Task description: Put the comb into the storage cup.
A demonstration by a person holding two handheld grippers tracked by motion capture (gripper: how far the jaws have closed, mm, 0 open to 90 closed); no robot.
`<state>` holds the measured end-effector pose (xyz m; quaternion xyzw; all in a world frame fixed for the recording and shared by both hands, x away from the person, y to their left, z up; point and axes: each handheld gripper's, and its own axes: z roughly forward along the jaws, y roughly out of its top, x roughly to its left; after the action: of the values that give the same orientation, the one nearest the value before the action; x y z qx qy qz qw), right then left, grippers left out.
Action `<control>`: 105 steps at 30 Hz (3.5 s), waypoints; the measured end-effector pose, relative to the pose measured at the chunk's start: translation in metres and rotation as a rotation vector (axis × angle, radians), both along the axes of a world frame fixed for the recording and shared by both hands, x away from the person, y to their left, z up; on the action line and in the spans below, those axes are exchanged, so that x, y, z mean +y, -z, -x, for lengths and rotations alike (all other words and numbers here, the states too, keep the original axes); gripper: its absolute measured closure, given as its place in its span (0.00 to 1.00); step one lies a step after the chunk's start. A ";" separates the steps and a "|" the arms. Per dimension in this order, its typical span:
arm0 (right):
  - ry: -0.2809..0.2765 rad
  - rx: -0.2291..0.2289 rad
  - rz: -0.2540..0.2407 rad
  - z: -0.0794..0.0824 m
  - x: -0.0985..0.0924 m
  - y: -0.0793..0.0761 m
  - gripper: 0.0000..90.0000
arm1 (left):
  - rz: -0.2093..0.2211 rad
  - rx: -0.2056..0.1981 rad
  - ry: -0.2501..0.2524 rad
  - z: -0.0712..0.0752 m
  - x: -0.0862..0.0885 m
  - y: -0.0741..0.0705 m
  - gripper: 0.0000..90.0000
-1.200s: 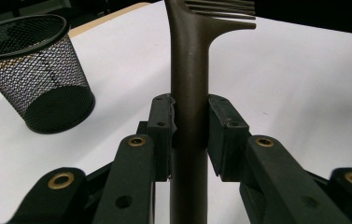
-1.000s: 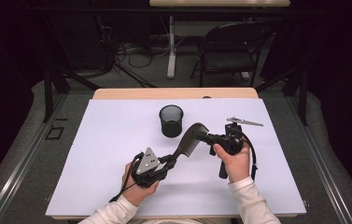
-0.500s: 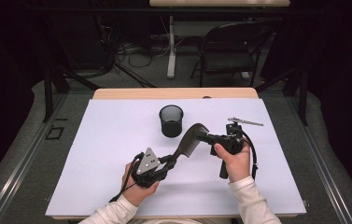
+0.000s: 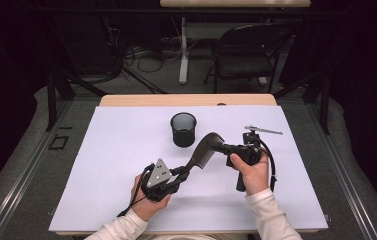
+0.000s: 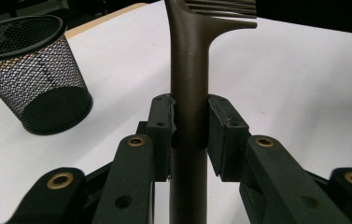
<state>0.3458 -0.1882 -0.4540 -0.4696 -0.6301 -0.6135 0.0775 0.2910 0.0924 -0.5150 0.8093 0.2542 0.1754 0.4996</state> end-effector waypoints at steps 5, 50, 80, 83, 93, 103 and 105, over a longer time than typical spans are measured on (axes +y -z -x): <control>-0.003 0.005 -0.006 0.000 0.000 0.000 0.97 | 0.003 0.000 -0.002 0.000 0.000 0.000 0.80; 0.044 -0.047 -0.011 0.002 -0.005 -0.002 0.97 | 0.048 -0.005 -0.014 -0.005 0.002 0.002 0.48; 0.131 -0.095 0.001 0.004 -0.030 -0.011 0.97 | 0.069 -0.054 -0.104 -0.018 0.021 -0.006 0.43; 0.143 -0.103 0.005 0.004 -0.033 -0.012 0.97 | 0.060 -0.059 -0.129 -0.021 0.024 -0.007 0.43; 0.165 -0.127 0.007 0.005 -0.039 -0.015 0.97 | 0.082 -0.003 -0.191 -0.033 0.042 -0.008 0.34; 0.192 -0.160 0.014 0.007 -0.043 -0.017 0.97 | 0.147 0.033 -0.246 -0.041 0.059 -0.013 0.22; 0.201 -0.166 0.018 0.008 -0.045 -0.018 0.97 | 0.151 0.048 -0.255 -0.043 0.061 -0.012 0.20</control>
<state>0.3383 -0.2335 -0.4362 -0.4787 -0.5896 -0.6493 -0.0412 0.3340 0.1531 -0.5029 0.7346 0.3791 0.1986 0.5265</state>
